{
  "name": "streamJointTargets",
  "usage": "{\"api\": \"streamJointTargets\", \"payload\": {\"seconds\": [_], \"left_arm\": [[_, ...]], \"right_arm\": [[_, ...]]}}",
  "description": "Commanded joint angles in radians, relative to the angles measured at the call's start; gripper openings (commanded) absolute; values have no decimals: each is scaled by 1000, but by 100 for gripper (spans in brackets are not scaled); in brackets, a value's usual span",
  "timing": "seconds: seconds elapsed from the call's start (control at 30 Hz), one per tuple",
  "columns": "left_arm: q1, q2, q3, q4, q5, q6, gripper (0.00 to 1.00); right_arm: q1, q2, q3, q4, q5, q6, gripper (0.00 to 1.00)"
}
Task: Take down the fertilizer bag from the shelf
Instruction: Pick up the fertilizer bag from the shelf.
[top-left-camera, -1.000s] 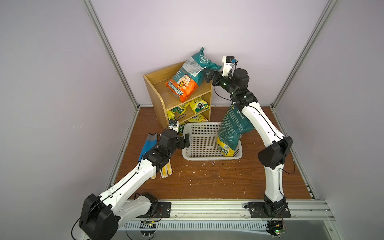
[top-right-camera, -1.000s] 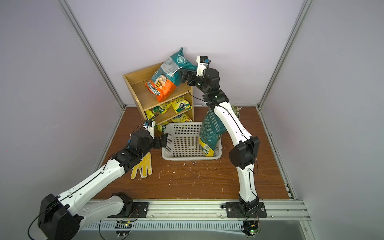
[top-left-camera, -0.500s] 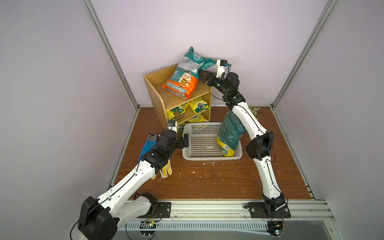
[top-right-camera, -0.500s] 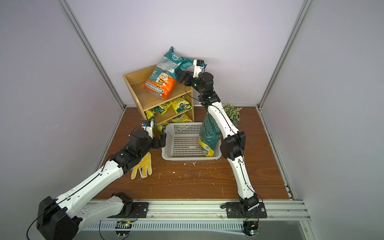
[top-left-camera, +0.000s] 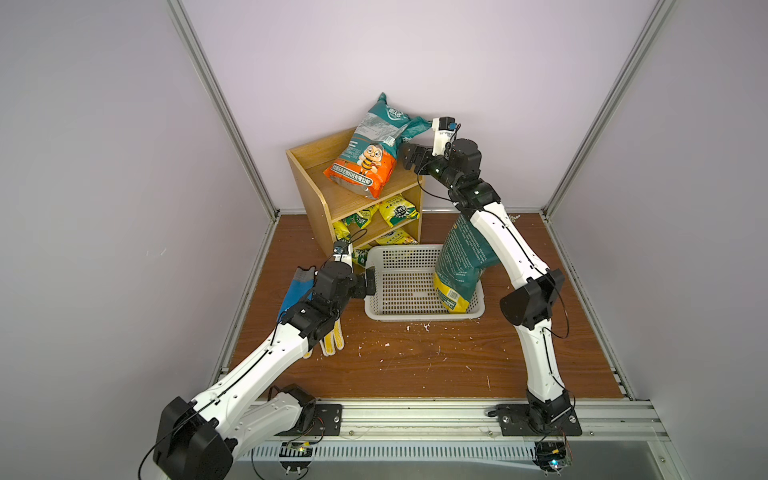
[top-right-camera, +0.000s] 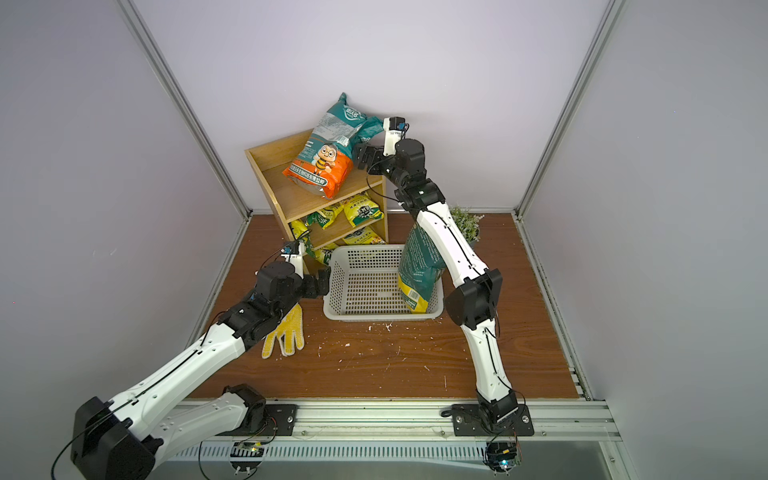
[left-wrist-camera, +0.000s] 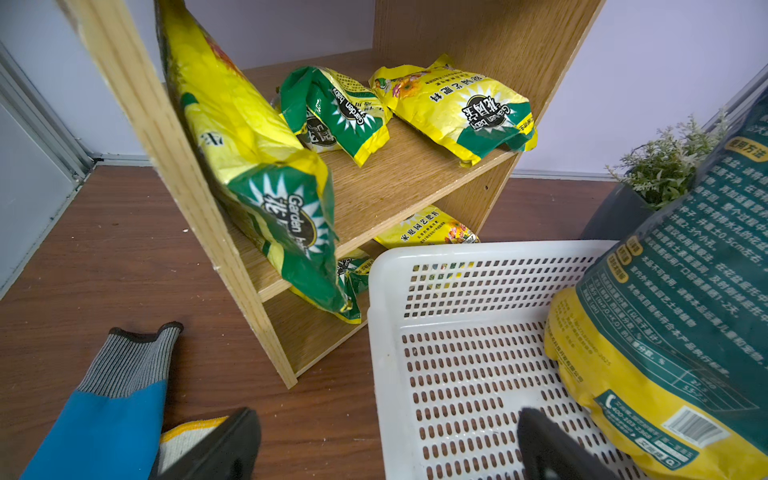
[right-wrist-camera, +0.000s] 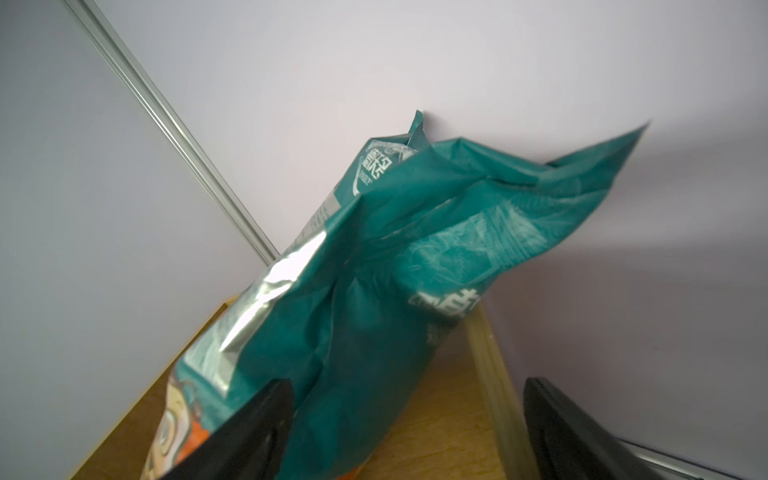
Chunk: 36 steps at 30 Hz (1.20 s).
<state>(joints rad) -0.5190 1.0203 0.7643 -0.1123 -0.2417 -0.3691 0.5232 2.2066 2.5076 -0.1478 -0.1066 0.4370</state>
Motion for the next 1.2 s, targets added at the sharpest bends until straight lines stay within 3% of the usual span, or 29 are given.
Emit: {"api": "streamJointTargets", "payload": {"seconds": [0.0, 0.23, 0.43, 0.77, 0.87, 0.97, 1.0, 1.07, 1.1, 1.17], "left_arm": [[10, -23, -17, 2, -15, 6, 100], [11, -22, -22, 9, -13, 9, 99], [11, -24, -19, 10, -11, 5, 100], [11, -44, -18, 9, -17, -14, 100], [11, -55, -17, 10, -20, -17, 100], [11, -63, -20, 7, -25, -16, 100], [11, -66, -21, 6, -28, -15, 100], [11, -68, -24, 5, -30, -11, 100], [12, -68, -25, 5, -31, -11, 100], [12, -69, -29, 5, -33, -8, 100]], "right_arm": [[61, -113, -18, 2, 17, -63, 94], [109, -111, 48, -22, 22, -86, 94], [115, 13, 200, -50, 74, -23, 94], [120, 155, 204, 142, 174, 92, 82], [124, 194, 221, 178, 182, 107, 73], [130, 212, 235, 201, 194, 94, 53], [130, 214, 235, 206, 199, 92, 41], [130, 207, 235, 209, 204, 78, 5], [132, 199, 236, 209, 206, 68, 0], [133, 178, 236, 214, 197, 38, 0]]}}
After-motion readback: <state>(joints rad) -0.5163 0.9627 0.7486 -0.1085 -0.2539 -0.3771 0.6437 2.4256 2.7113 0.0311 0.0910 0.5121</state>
